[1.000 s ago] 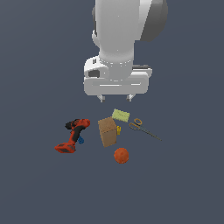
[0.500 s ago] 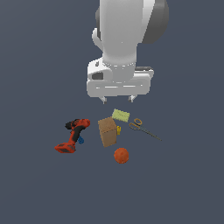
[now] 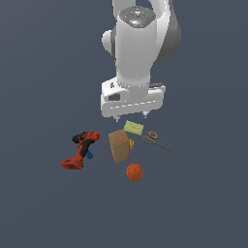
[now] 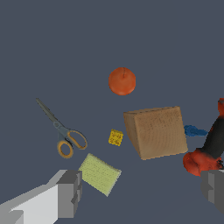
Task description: Pick up a designated object from a clutter of objects.
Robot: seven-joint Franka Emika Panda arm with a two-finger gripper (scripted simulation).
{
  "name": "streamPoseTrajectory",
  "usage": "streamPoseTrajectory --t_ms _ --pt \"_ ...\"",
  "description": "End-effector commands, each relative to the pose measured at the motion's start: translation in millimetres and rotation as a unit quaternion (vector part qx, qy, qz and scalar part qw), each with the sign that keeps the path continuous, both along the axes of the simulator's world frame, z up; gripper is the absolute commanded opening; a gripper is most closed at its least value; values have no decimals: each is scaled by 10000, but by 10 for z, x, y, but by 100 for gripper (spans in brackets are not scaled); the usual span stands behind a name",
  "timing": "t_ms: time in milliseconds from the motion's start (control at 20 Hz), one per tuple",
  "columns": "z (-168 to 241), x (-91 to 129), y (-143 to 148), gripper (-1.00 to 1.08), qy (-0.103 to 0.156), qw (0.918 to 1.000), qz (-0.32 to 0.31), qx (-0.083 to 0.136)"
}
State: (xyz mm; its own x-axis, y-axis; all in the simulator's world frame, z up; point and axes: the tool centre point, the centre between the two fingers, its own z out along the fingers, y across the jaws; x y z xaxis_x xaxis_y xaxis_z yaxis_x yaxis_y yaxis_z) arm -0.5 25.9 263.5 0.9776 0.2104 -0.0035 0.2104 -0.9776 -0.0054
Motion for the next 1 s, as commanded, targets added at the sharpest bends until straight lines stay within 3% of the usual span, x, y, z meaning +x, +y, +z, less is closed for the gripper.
streamPoseTrajectory --t_ms 0,250,500,950 --pt "-151 -44 18 100 -1 9995 301 -16" --pt "-495 -169 60 100 -4 9948 1019 -47" --pt "-825 -328 105 100 -4 9845 1750 -68" --pt "-1364 -687 185 100 -4 9523 3052 -76"
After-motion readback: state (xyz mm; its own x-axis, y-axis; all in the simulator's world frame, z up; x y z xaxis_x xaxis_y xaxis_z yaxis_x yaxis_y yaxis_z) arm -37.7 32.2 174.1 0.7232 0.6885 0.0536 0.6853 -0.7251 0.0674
